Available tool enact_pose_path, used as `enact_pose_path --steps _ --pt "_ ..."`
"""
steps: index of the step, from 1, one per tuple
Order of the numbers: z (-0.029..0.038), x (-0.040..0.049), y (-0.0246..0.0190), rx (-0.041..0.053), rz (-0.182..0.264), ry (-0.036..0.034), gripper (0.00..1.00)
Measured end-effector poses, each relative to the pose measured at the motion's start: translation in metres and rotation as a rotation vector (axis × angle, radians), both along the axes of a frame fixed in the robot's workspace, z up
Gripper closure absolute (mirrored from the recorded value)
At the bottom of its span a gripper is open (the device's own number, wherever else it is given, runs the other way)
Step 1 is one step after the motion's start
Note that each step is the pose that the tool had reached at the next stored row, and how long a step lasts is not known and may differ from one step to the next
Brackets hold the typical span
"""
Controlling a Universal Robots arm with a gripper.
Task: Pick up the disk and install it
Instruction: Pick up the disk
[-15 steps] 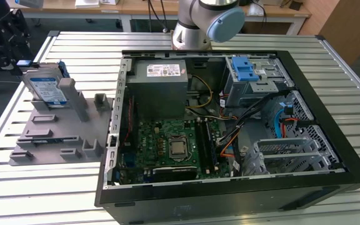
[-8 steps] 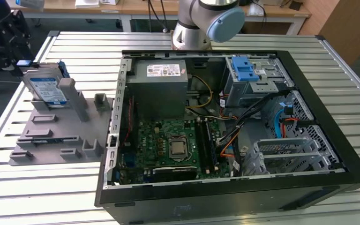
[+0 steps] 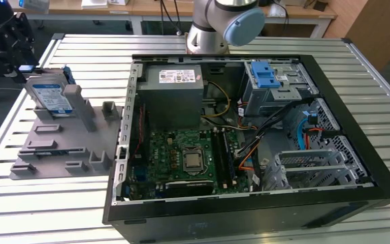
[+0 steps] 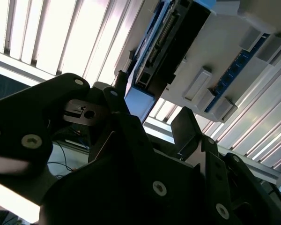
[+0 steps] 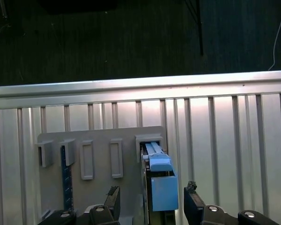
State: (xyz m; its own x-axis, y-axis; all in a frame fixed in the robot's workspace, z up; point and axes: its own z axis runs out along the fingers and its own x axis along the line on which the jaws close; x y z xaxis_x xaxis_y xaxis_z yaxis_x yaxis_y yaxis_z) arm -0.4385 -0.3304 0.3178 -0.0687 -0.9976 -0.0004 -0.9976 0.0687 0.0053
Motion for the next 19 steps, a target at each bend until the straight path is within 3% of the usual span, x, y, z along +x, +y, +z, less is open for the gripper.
enact_pose_path --steps 10,15,19 --pt "-0.0141 -0.0083 0.0018 0.0 0.023 -0.002 0.35" --pt "-0.0191 -0.0084 0.0075 0.0001 0.024 -0.0021 0.35" --pt "-0.023 -0.0091 0.0078 0.0001 0.028 -0.0021 0.37"
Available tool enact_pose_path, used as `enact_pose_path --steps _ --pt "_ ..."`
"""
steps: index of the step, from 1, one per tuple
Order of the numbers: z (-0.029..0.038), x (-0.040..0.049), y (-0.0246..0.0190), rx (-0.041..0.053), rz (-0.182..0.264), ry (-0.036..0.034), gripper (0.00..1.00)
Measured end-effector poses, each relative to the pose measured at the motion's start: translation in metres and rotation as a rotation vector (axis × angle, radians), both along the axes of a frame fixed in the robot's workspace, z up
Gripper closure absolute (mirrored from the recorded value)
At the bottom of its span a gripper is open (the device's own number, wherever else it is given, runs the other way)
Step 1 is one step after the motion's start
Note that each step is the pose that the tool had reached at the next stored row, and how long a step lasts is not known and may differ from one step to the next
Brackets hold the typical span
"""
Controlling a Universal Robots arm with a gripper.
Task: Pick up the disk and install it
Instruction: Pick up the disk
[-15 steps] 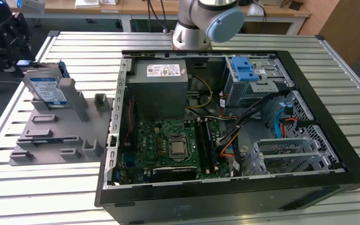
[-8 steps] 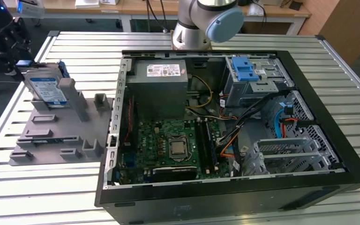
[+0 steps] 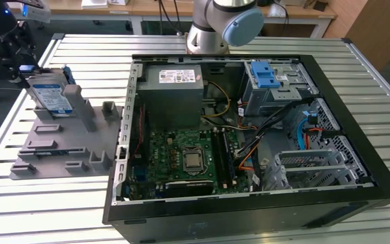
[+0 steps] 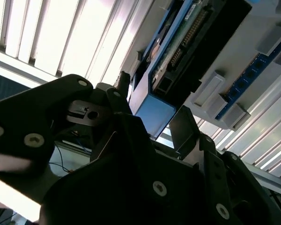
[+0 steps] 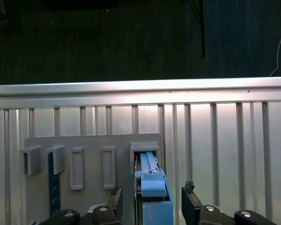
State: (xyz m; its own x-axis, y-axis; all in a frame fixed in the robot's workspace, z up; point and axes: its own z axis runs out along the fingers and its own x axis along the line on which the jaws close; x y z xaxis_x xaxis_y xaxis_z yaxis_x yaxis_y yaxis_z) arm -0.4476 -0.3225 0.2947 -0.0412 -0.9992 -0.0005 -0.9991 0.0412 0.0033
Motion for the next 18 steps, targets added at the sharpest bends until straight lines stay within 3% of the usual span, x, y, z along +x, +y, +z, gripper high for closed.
enact_pose_path --steps 3,4,18 --pt "-0.0005 -0.0001 0.0 -0.0002 0.002 0.0004 0.43" --pt "-0.0007 -0.0001 0.0001 -0.0001 0.002 0.0003 0.5" --pt "-0.006 -0.0001 0.0 -0.0005 0.002 0.0004 0.5"
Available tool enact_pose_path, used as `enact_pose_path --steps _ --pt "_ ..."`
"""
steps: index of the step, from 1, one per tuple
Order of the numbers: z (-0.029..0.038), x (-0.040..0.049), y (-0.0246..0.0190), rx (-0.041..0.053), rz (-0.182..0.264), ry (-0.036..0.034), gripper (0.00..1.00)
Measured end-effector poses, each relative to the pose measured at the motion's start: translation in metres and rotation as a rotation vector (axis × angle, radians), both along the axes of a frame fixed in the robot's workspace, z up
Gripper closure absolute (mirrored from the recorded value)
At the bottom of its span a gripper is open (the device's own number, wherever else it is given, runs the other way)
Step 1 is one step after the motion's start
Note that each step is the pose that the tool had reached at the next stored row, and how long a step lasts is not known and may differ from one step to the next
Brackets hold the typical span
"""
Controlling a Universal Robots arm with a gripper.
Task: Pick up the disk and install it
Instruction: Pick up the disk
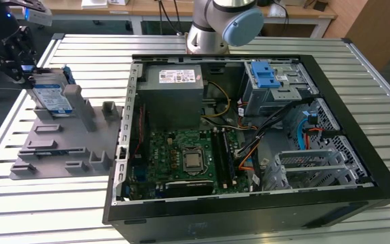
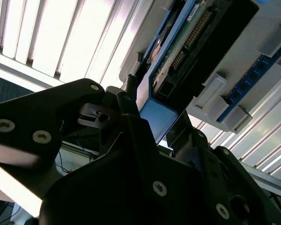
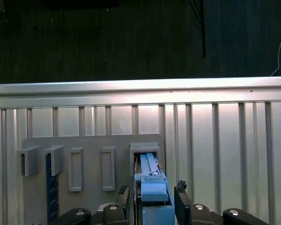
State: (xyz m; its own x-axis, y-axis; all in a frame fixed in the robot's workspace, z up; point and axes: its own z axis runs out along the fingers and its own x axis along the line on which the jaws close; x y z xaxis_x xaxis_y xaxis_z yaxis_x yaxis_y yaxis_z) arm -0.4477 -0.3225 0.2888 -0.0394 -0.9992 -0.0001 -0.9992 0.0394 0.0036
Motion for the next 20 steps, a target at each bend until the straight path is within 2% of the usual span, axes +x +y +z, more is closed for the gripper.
enact_pose_path --steps 3,4,8,9,16,20 --pt "-0.0002 0.0 0.0 0.0 0.0 -0.0002 0.51" --pt "-0.0002 0.0 0.0 0.0001 0.0 -0.0002 0.58" --pt "-0.0002 0.0 0.0 0.0 0.0 -0.0002 0.6" --pt "-0.0002 0.0 0.0 0.0001 0.0 -0.0002 0.63" --pt "-0.0003 0.0 0.0 0.0001 0.003 -0.0002 0.64" --pt "-0.0003 0.0 0.0 0.0001 0.026 -0.0002 0.64"
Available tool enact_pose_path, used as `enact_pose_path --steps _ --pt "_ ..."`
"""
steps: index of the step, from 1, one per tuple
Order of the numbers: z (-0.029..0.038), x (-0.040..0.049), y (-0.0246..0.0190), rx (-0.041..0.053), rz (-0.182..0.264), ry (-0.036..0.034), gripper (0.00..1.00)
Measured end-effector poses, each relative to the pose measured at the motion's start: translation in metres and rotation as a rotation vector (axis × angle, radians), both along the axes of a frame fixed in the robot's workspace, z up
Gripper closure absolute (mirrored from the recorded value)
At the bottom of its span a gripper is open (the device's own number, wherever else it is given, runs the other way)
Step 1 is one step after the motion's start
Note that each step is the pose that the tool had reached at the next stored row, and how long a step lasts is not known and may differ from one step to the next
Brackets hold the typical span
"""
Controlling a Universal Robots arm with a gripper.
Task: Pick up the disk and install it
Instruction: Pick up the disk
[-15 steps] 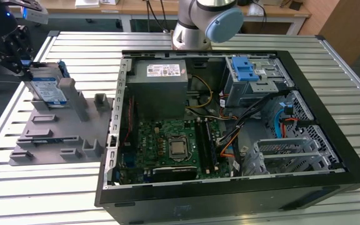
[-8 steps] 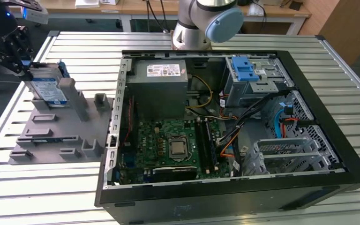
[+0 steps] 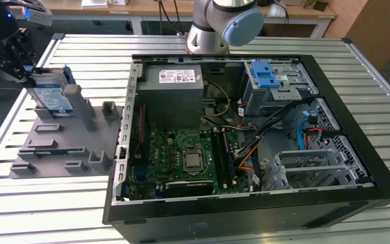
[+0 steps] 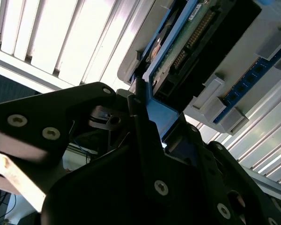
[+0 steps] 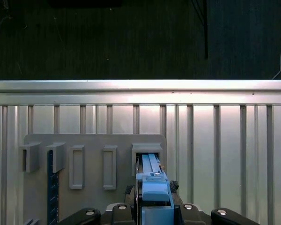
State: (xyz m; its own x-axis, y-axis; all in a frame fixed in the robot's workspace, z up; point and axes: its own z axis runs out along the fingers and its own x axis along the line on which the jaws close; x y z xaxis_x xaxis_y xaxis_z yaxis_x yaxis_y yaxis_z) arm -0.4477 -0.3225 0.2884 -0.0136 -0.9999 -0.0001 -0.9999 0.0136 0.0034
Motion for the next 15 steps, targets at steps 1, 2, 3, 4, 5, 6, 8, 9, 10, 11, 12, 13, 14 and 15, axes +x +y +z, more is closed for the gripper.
enact_pose_path --steps 1,2,3,4,5,6,8,9,10,11,12,13,14,15 --pt "0.0 0.0 0.0 0.0 0.0 0.0 0.64" --pt "0.0 0.0 0.0 0.0 0.0 0.0 0.64" --pt "0.0 0.0 0.0 0.0 0.0 0.0 0.64" --pt "0.0 0.0 0.0 0.0 0.0 0.0 0.64" --pt "-0.0001 0.0 0.0 0.0002 0.0 -0.0001 0.64" --pt "-0.0001 0.0 0.0 0.0002 0.0 -0.0002 0.62" --pt "-0.0001 0.0 0.0 0.0001 0.0 -0.0001 0.56" --pt "-0.0001 0.0 0.0 0.0001 0.0 -0.0001 0.56" --pt "0.0 0.0 0.0 0.0 0.0 -0.0001 0.56" --pt "0.0 0.0 0.0 0.0001 0.0 0.0 0.56" --pt "0.0 0.0 0.0 0.0 0.0 0.0 0.56" --pt "0.0 0.0 0.0 0.0 0.0 -0.0001 0.56" --pt "0.0 0.0 0.0 -0.0001 0.0 0.0 0.58" --pt "0.0 0.0 0.0 0.0 0.0 0.0 0.58"
